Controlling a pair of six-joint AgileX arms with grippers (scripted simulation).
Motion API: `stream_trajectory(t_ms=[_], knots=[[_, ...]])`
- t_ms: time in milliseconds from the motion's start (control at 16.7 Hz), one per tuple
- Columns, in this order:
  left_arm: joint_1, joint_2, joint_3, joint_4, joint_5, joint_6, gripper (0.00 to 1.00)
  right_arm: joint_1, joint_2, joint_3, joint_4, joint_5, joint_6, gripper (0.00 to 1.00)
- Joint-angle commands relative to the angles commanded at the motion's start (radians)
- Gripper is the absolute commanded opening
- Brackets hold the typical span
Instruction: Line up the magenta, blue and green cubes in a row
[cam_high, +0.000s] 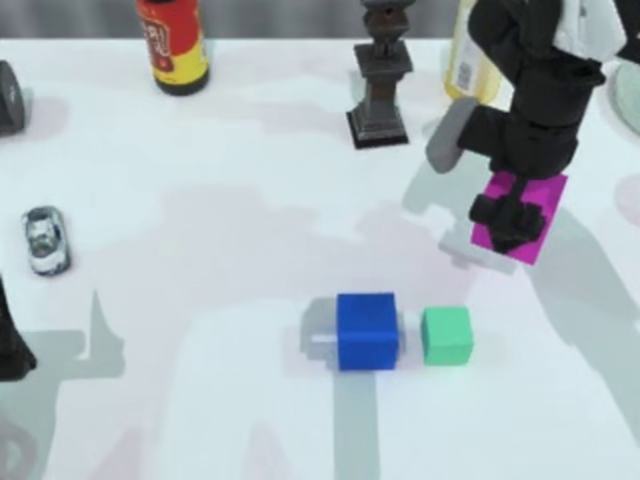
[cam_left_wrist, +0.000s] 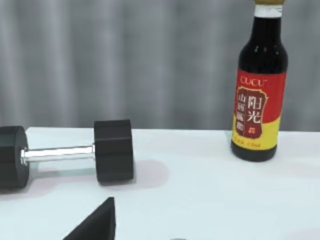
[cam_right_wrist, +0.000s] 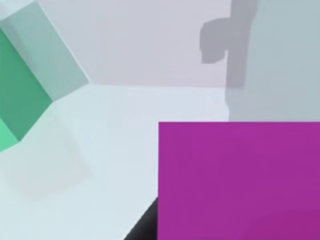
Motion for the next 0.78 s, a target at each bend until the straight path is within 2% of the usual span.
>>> stream_trajectory(t_ms=[540, 780], knots=[[0.0, 0.0, 0.0, 0.0, 0.0, 0.0, 1.0, 0.424, 0.339, 0.683, -0.301, 0.002, 0.06, 0.0], [0.0, 0.0, 0.0, 0.0, 0.0, 0.0, 1.0, 0.544, 0.418, 0.837, -0.376, 0.004, 0.081, 0.0]])
